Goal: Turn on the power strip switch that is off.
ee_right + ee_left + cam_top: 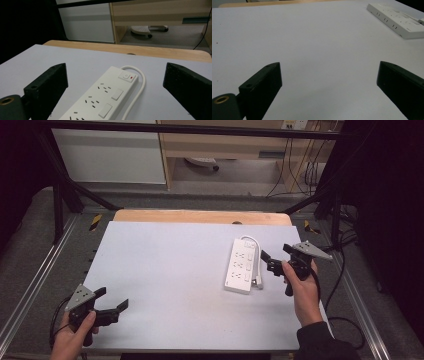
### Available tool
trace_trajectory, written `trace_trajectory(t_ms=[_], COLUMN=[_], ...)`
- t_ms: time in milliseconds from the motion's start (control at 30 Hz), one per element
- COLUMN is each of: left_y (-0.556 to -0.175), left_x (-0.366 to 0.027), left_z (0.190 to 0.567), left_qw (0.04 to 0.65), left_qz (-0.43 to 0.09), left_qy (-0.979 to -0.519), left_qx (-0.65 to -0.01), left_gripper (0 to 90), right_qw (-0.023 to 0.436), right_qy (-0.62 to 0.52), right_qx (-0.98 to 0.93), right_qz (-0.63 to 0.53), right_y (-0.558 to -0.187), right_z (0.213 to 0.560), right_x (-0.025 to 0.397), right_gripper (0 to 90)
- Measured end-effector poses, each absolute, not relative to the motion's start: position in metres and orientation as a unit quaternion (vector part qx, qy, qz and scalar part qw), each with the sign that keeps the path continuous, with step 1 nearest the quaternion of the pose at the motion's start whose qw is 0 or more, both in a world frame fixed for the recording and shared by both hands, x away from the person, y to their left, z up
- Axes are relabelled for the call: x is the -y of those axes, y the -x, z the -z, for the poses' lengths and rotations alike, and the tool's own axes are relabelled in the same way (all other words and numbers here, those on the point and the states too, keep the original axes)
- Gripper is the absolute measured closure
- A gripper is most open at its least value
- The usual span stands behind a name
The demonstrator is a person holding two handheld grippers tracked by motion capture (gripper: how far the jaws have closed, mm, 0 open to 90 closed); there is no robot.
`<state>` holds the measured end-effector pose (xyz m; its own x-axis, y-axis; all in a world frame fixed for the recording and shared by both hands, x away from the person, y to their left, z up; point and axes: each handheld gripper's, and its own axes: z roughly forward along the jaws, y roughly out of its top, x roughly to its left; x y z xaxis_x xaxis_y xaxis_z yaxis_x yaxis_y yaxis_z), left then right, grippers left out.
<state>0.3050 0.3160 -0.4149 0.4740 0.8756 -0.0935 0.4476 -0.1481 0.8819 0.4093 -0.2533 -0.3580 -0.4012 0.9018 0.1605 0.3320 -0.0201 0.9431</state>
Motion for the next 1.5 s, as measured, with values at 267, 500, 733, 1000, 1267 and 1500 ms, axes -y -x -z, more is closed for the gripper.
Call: trace_trajectory(t_ms=[267, 500, 733, 1000, 1267, 1500], left_y=[-0.305, -0.305, -0.305, -0.305, -0.304, -0.304], left_x=[-0.316, -0.316, -0.316, -0.316, -0.316, -0.315], left_z=[0.415, 0.414, 0.414, 0.414, 0.414, 0.414], left_qw=[0.465, 0.467, 0.467, 0.468, 0.468, 0.468], left_qz=[-0.231, -0.231, -0.230, -0.231, -0.230, -0.231], left_qy=[-0.722, -0.721, -0.721, -0.720, -0.720, -0.721], left_qx=[-0.458, -0.457, -0.458, -0.457, -0.458, -0.457], left_gripper=[6.1, 6.1, 6.1, 6.1, 6.1, 6.1], right_qw=[0.294, 0.309, 0.307, 0.301, 0.285, 0.259], right_qy=[-0.468, -0.466, -0.465, -0.467, -0.472, -0.459], right_qx=[-0.639, -0.636, -0.645, -0.656, -0.672, -0.714], right_qz=[-0.535, -0.532, -0.524, -0.512, -0.494, -0.460], right_y=[-0.381, -0.360, -0.344, -0.337, -0.335, -0.336], right_z=[0.358, 0.371, 0.394, 0.414, 0.436, 0.450], right_x=[0.275, 0.289, 0.292, 0.289, 0.284, 0.269], right_gripper=[6.9, 6.9, 6.8, 6.2, 5.3, 4.0])
